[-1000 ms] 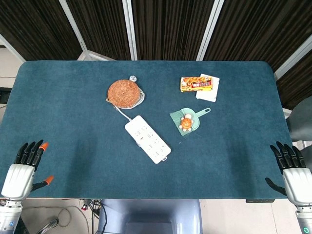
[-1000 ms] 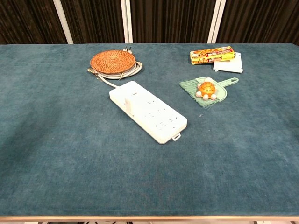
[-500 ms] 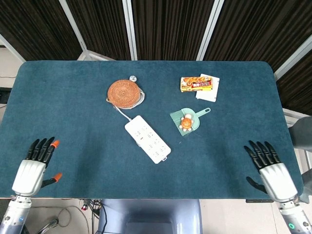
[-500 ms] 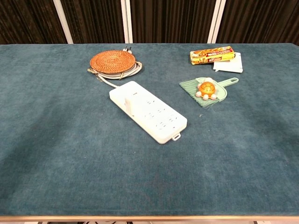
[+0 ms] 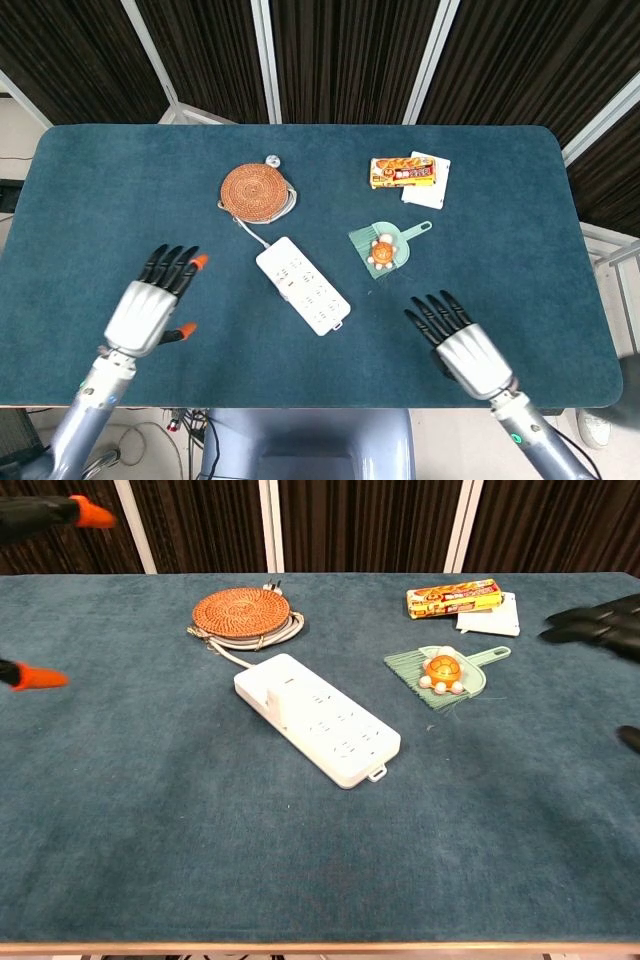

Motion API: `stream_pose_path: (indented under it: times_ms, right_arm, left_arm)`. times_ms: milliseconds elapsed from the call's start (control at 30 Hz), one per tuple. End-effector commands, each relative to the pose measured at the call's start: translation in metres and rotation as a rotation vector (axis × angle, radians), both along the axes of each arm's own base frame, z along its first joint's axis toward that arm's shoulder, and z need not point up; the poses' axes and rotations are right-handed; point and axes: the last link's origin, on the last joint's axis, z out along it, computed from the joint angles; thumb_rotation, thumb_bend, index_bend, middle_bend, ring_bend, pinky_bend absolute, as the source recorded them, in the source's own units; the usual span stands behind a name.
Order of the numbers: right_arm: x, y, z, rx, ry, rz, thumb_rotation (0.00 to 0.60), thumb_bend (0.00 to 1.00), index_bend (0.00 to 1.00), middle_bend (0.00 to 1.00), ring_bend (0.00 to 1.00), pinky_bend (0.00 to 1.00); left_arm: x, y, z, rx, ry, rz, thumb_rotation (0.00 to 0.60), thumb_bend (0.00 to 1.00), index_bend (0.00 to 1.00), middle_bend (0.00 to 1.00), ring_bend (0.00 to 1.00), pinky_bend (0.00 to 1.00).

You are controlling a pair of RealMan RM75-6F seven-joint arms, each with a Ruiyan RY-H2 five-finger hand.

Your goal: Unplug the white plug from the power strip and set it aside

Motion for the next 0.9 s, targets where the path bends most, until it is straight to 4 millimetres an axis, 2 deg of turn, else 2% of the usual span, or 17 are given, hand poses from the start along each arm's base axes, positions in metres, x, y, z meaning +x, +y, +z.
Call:
stream_pose_path:
  times_ms: [33,200,400,900]
  right_arm:
    - [0.016,-0.008,-0.025,0.047,0.009,0.021,0.600,0.74,0.02,0.04,0.04,0.07]
    - [0.027,-0.018,-0.053,0.098,0.019,0.017,0.600,0.76,0.04,0.06,0.05,0.09]
    - [0.035,-0.026,-0.076,0.143,0.020,0.009,0.600,0.76,0.06,0.07,0.07,0.13]
    - [0.045,-0.038,-0.119,0.226,0.029,-0.007,0.600,0.76,0.09,0.09,0.09,0.15]
  left_arm:
    - [0.029,0.011,-0.012,-0.039,-0.012,-0.035,0.600,0.00,0.02,0.01,0.00,0.00]
    - [0.058,0.022,-0.029,-0.073,0.004,-0.075,0.600,0.00,0.02,0.01,0.00,0.00]
    - [0.077,0.031,-0.047,-0.110,0.034,-0.098,0.600,0.00,0.02,0.01,0.00,0.00]
    - [0.098,0.047,-0.089,-0.187,0.094,-0.093,0.600,0.00,0.04,0.02,0.00,0.00]
